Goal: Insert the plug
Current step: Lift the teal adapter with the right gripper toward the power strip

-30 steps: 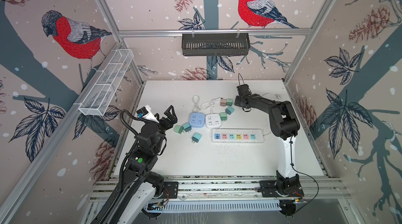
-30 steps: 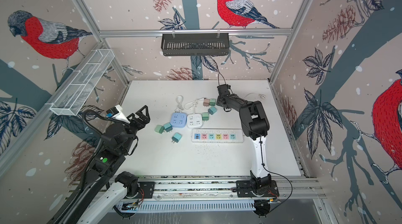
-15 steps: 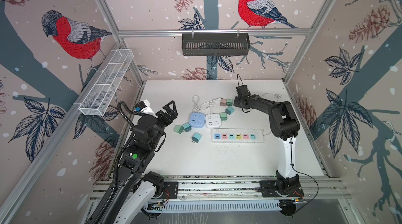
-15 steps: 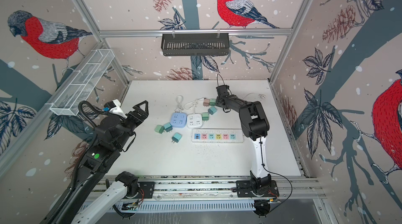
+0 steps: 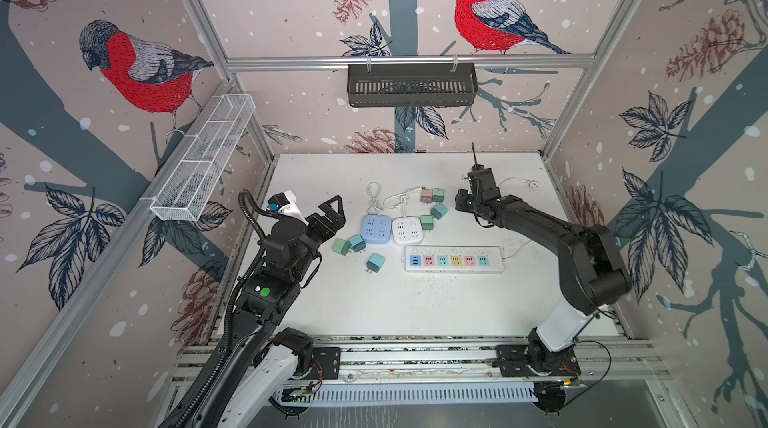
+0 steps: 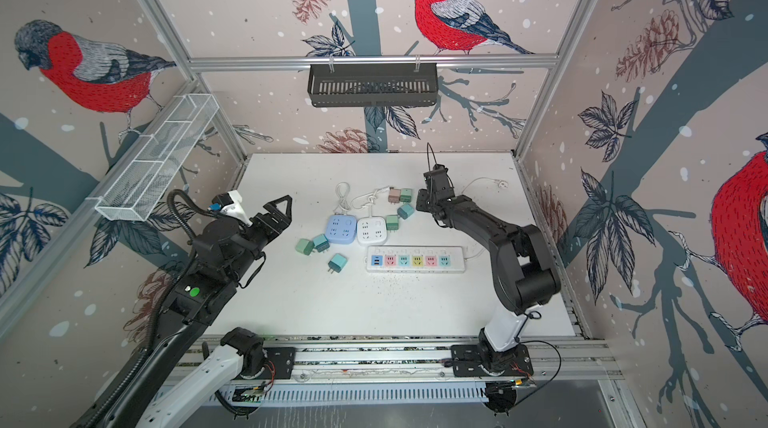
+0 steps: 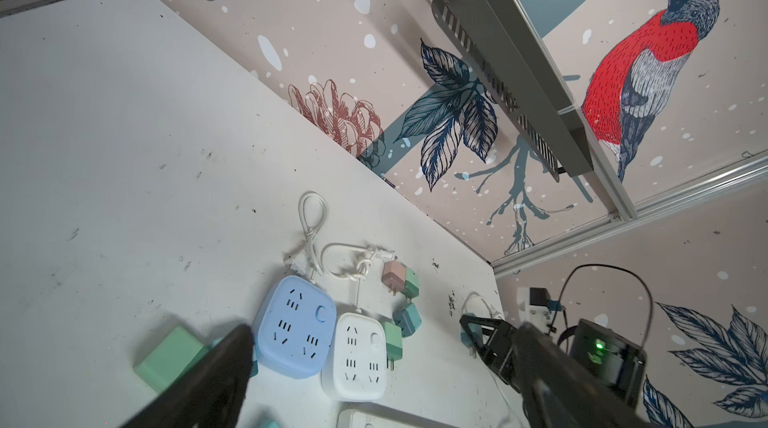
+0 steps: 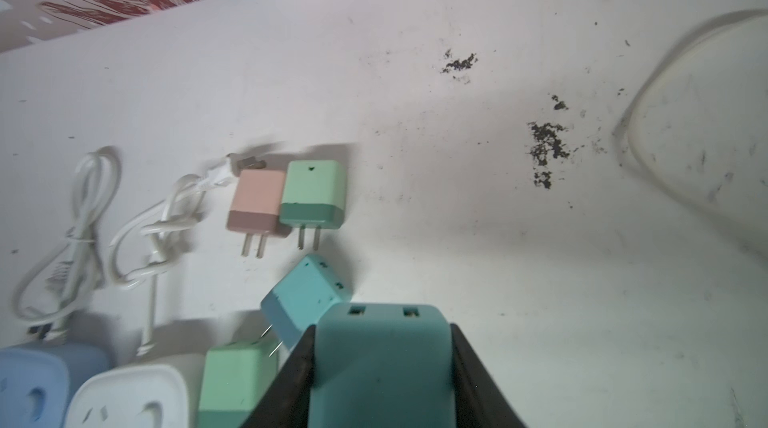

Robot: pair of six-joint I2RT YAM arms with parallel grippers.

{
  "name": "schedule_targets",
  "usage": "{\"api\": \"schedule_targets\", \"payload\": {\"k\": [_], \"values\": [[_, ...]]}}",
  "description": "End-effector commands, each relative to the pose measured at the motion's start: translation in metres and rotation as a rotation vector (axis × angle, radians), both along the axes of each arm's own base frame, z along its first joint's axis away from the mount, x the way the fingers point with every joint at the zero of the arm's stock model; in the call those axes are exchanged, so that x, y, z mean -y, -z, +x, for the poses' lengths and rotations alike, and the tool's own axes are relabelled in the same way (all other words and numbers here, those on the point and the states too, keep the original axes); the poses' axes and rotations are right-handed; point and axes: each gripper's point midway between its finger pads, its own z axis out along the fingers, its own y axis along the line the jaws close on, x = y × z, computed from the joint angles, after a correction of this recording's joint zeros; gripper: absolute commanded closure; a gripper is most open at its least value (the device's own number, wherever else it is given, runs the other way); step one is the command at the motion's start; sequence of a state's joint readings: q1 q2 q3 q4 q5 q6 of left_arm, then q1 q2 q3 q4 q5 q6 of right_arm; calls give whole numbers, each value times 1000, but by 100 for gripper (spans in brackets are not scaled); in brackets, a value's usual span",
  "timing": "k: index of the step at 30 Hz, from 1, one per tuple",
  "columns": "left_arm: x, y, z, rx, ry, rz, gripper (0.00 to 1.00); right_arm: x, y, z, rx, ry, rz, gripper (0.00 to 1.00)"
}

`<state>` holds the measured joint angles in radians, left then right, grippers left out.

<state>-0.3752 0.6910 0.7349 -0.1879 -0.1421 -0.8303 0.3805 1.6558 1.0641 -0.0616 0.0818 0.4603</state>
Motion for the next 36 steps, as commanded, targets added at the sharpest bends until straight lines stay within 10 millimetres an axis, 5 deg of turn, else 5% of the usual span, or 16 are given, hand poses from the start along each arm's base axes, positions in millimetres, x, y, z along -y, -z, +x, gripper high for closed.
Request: {"api": "schedule_targets", "payload": {"k": [1,9,13,22,30,36], "values": [[10,-4,7,81,52,30,3,-5,-40,-7,174,-57,45,84],[61,-9,-9,378,376,135,3,-17,-88,-55,489,-224,86,83],[67,-12,-15,429,421,174,3,-34,-111,-81,642,-332,83,85],[79,-9,-9,447,477,201,3,-29,-156,-136,936,-418,103,86],[90,-7,-16,479,552,240,3,-30,-161,-190,1186,-588,9,92],[88,-7,-25,515,556,247,20,-21,-161,-209,1298,-581,-31,96]]}}
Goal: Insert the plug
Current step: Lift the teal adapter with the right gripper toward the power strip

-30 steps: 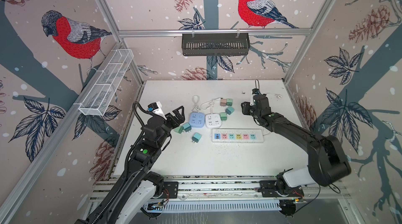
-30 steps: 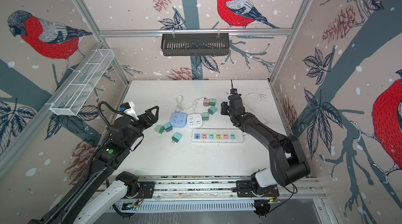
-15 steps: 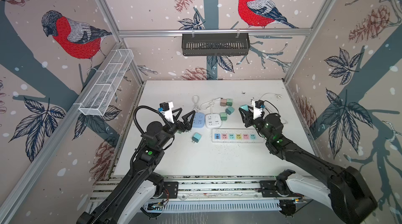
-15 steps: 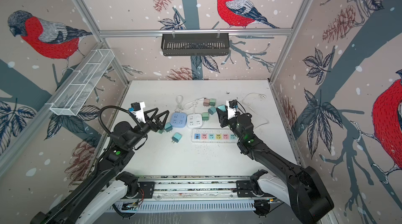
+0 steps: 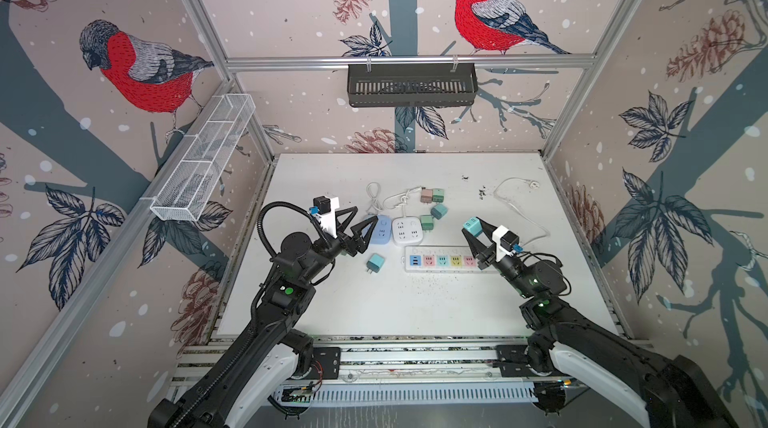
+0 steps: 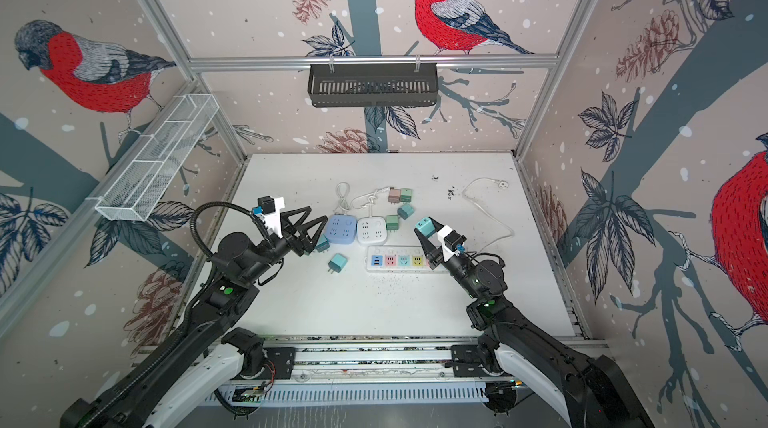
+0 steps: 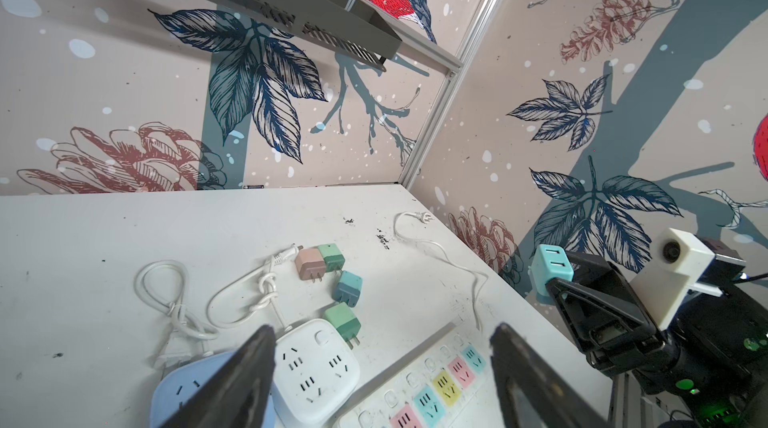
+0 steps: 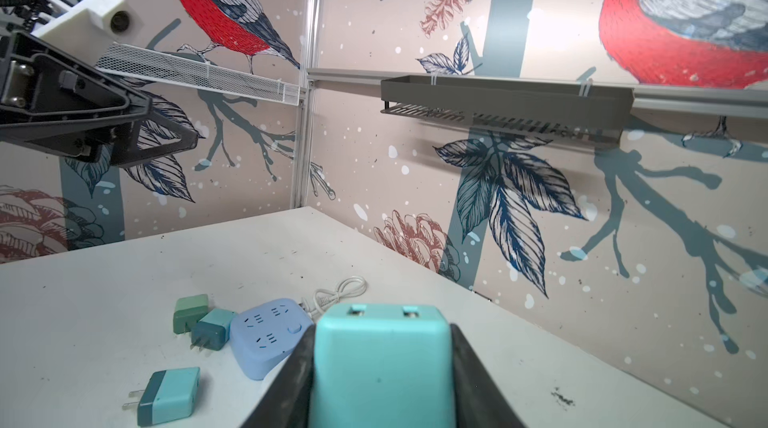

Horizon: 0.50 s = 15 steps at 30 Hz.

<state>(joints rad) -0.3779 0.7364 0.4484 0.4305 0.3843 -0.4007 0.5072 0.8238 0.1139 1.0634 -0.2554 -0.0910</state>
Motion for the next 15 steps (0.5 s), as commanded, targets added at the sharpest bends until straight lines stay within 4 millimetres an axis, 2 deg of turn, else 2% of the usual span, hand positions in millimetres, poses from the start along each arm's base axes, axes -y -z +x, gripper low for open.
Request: {"api": "schedule_targets", "payload": {"k": [1,5,10,12,15], "values": [[0,-13,-5,67,9,-7,20,2,-28,-13,170,1,0,96],[5,-12,-12,79,51,5,21,-1,-12,-10,177,11,-77,98],[13,-1,-15,46,88,30,23,10,15,-34,279,27,-91,98],[18,5,-16,38,97,48,24,9,23,-28,251,33,-107,98],[34,11,-18,31,133,88,25,-6,40,-9,171,11,-172,99]]}}
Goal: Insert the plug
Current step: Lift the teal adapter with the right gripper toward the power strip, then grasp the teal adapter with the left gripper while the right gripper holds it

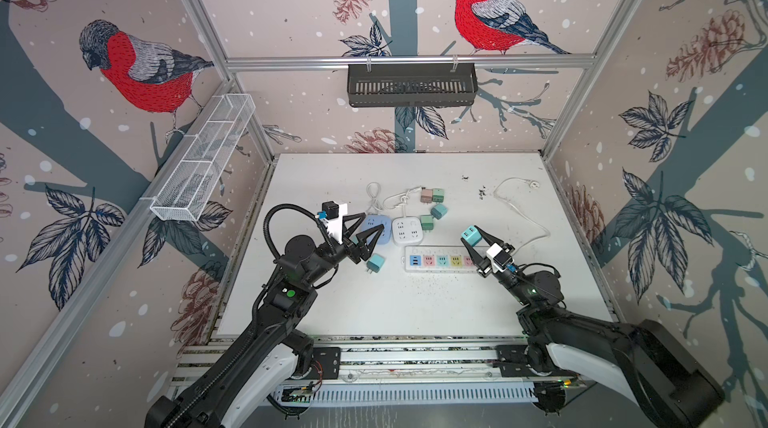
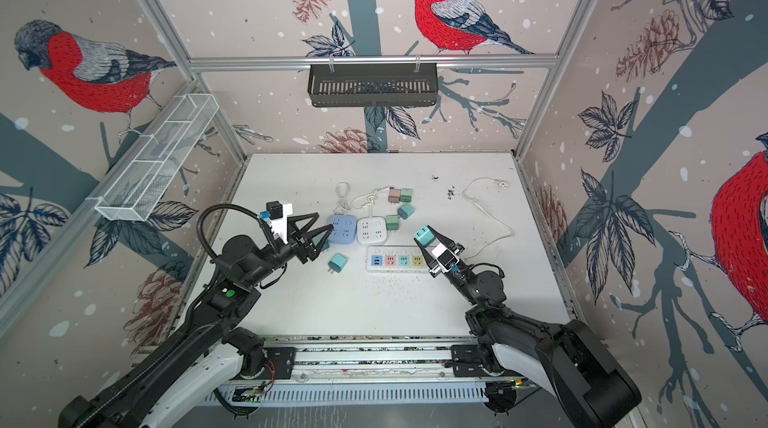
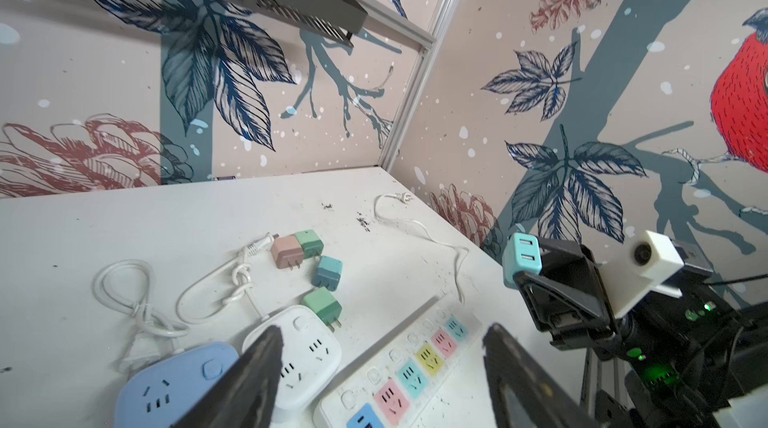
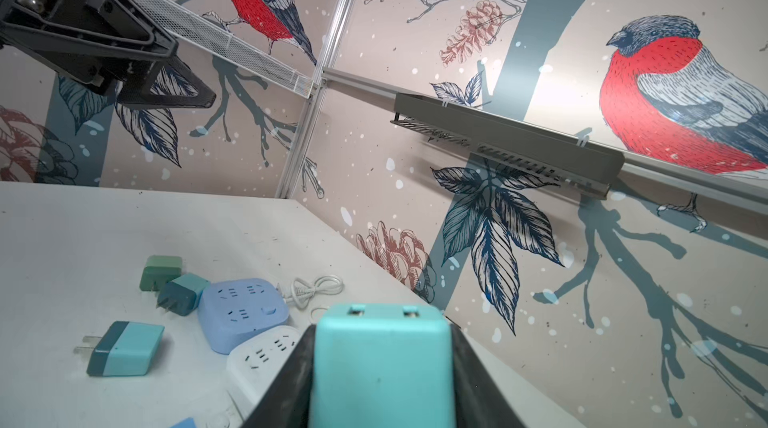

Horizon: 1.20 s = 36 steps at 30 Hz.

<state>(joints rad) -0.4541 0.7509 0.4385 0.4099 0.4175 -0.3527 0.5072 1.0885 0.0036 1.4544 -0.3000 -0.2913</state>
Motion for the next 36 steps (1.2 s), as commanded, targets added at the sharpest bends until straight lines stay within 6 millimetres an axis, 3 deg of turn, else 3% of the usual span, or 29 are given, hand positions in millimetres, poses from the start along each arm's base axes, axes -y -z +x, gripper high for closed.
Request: {"api": "schedule_targets", "payload": {"k": [1,7,12,15,23,30,36], "values": [[18,-2,-5,35,59,49,26,-5,15,0,3,1,-55,99],[49,-1,-10,1,173,81,29,1,13,-18,63,-7,-22,99],[79,-1,-16,-3,244,127,29,-5,43,0,-87,7,-59,99],[101,10,-13,-33,261,193,30,-6,41,-19,-6,-16,-69,99],[152,36,2,-156,342,303,29,-21,52,-18,15,-13,-142,99],[160,61,9,-206,346,364,25,-16,49,-17,8,10,-120,98],[172,76,-1,-233,429,397,25,-16,50,-16,7,10,-124,99]]}}
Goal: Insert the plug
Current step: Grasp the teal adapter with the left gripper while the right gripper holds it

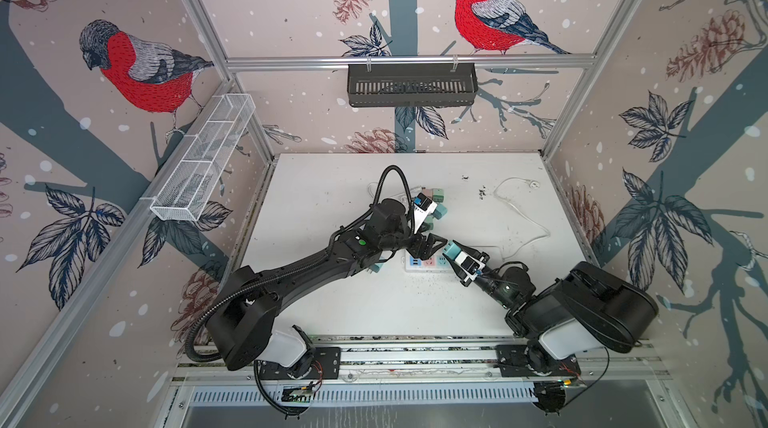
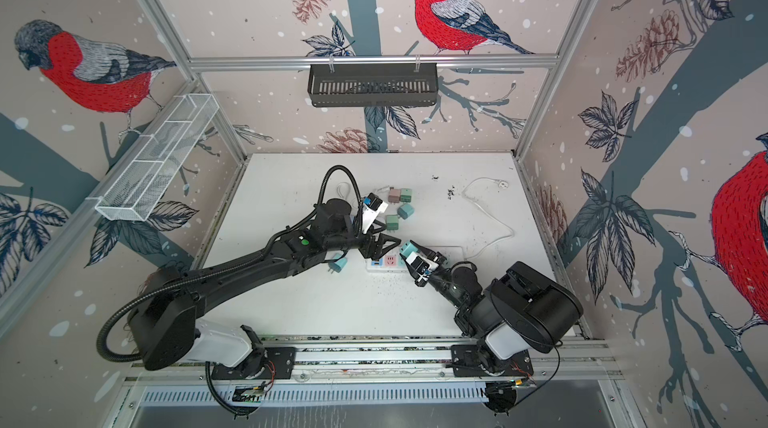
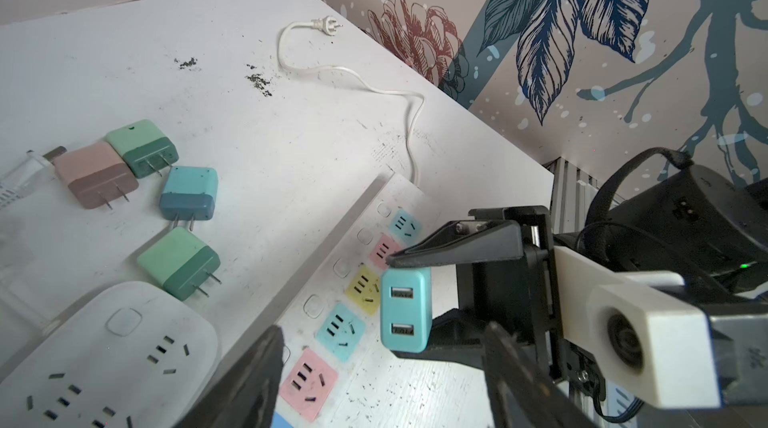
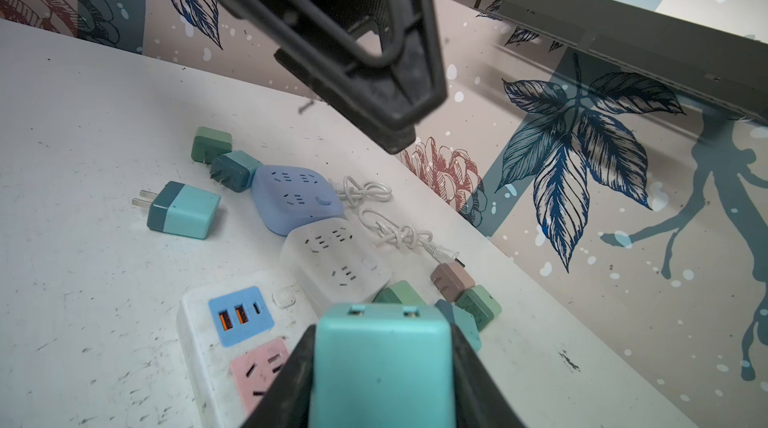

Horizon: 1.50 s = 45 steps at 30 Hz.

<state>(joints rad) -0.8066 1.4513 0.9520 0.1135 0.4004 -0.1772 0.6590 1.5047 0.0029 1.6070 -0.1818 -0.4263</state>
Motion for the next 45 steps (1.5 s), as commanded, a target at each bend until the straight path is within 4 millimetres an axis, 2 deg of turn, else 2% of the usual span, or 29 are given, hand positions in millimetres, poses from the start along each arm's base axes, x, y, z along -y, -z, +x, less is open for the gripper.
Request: {"api": "schedule_targets", "payload": {"k": [1,3,12,18,21,24,30,39,41,42,45], "values": [[9,7,-9,-8,67,26,25,20,-35,-20,140,16,99,98],[11,19,-9,-31,71,57,26,20,-35,-22,141,12,100,99],[37,34,-19,-57,148,108,28,21,-36,-23,142,7,103,99],[45,43,-17,-97,159,121,30,21,-37,-24,141,6,108,99],[48,48,-16,-114,168,127,34,22,-37,-25,140,3,110,99],[51,48,-17,-126,180,124,41,22,-37,-24,138,2,111,99],[58,44,-17,-138,199,112,45,23,-37,-24,138,5,115,98],[62,50,-21,-160,209,135,52,26,-39,-22,134,18,128,98],[63,49,-24,-162,223,128,57,26,-39,-21,131,21,128,98],[64,48,-25,-165,229,124,61,26,-39,-22,131,19,127,95],[66,45,-26,-163,245,113,80,28,-40,-20,127,34,139,70]]}}
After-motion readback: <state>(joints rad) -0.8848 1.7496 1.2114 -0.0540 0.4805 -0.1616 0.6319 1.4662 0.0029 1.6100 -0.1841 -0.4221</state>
